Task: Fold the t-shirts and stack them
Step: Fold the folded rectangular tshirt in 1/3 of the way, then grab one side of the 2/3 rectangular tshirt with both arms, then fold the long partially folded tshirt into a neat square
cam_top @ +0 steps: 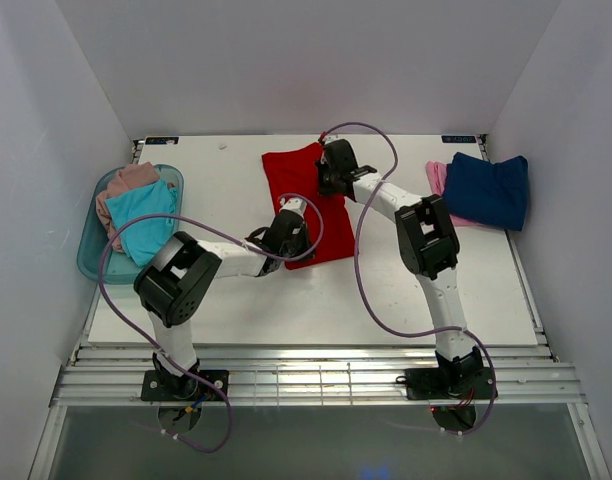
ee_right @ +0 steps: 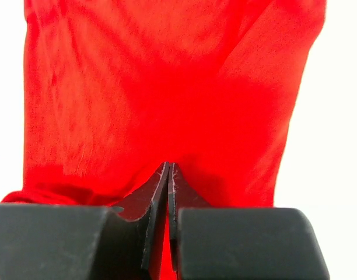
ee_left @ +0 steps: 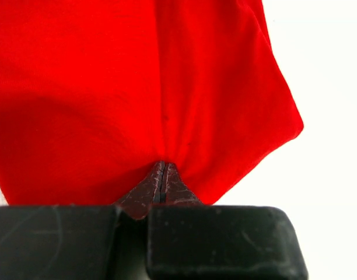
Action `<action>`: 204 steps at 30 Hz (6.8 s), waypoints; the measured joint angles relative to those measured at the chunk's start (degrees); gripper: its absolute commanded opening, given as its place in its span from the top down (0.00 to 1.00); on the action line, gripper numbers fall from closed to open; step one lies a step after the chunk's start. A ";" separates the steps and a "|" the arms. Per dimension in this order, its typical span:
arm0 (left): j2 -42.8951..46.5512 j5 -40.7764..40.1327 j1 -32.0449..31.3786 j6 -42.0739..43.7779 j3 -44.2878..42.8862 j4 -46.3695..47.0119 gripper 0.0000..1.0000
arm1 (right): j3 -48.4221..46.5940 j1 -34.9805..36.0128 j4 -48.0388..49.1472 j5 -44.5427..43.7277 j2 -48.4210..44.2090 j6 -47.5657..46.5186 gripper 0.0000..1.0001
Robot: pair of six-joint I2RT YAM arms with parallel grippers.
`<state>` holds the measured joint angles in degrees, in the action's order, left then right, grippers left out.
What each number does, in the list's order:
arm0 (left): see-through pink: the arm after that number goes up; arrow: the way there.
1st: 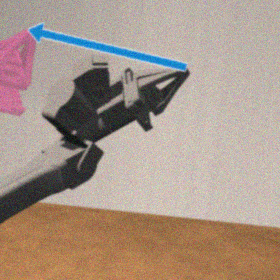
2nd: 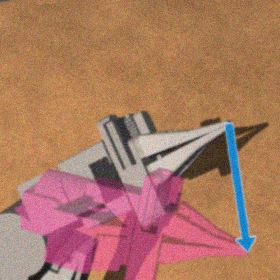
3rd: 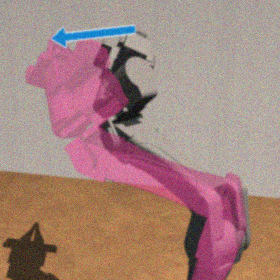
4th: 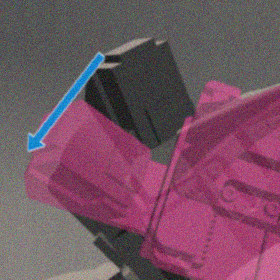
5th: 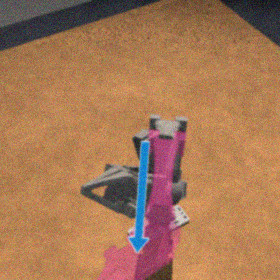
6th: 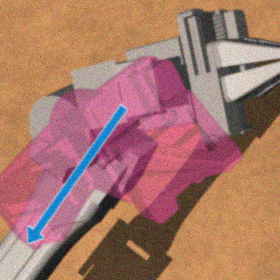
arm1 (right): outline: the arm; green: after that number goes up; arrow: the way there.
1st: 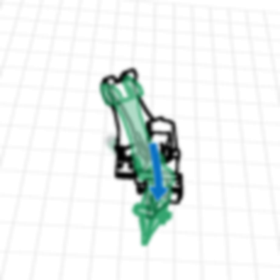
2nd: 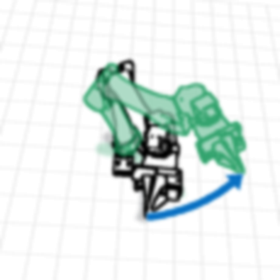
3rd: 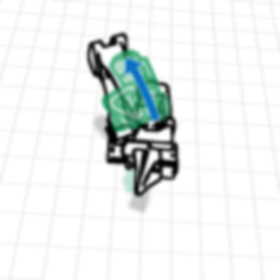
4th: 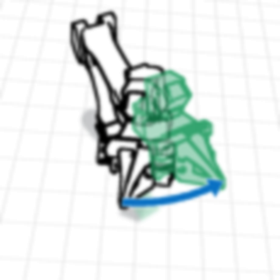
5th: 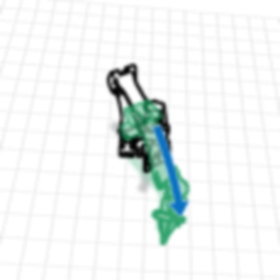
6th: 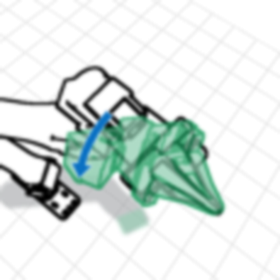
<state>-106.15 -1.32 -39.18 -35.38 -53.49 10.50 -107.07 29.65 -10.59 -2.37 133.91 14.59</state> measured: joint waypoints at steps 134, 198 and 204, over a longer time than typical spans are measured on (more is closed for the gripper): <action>25.90 -6.51 -4.26 -1.62 -8.11 -45.92 1.00 | 54.38 16.11 -16.90 -8.52 -59.71 11.54 0.92; -34.29 -20.39 14.25 16.13 -60.15 -9.77 0.15 | -8.26 -6.16 9.38 -18.36 4.44 -11.02 0.36; -33.33 -27.54 15.47 16.24 -63.52 -10.10 0.15 | -1.77 -8.59 20.24 -18.51 -0.48 -12.52 0.26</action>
<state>-139.48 -28.86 -23.70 -19.14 -117.01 0.40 -108.84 21.06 9.65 -20.88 133.43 2.07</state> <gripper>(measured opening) 0.850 0.735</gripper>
